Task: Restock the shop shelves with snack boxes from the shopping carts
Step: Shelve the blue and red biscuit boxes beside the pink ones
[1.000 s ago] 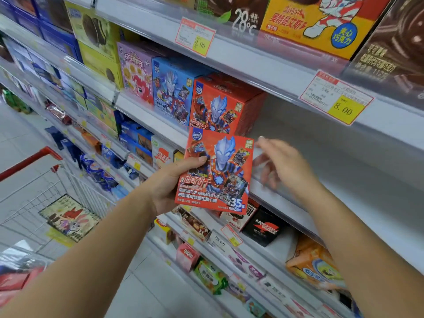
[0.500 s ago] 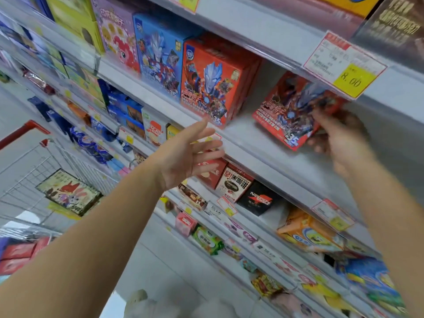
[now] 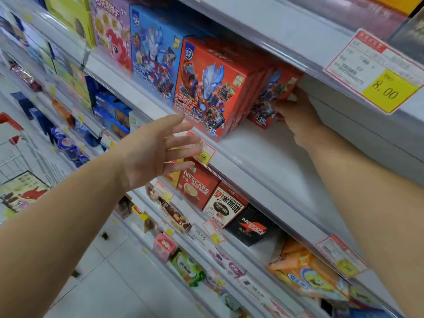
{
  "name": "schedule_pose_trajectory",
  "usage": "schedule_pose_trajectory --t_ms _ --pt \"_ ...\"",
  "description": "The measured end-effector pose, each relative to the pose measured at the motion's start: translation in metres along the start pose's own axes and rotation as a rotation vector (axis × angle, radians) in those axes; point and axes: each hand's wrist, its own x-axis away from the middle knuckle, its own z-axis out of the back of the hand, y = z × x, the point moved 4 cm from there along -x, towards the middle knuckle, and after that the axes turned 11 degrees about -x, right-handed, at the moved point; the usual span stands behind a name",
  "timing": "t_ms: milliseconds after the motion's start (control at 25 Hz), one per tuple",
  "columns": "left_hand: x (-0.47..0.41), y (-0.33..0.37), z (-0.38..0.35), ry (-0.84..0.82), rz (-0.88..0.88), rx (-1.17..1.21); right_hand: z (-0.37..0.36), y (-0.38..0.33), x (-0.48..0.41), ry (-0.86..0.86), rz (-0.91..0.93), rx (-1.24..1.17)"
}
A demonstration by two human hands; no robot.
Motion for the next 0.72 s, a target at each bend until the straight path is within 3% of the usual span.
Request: schedule_pose_trajectory --t_ms 200,560,720 --pt "-0.006 -0.005 0.007 0.001 -0.056 -0.005 -0.02 0.009 -0.001 -0.158 -0.044 -0.086" --pt "-0.002 -0.019 0.014 0.026 -0.072 0.014 -0.041 0.022 -0.005 -0.212 -0.123 -0.248" --pt "0.001 -0.014 0.009 0.032 -0.063 0.016 -0.041 0.013 0.004 -0.207 -0.147 -0.172"
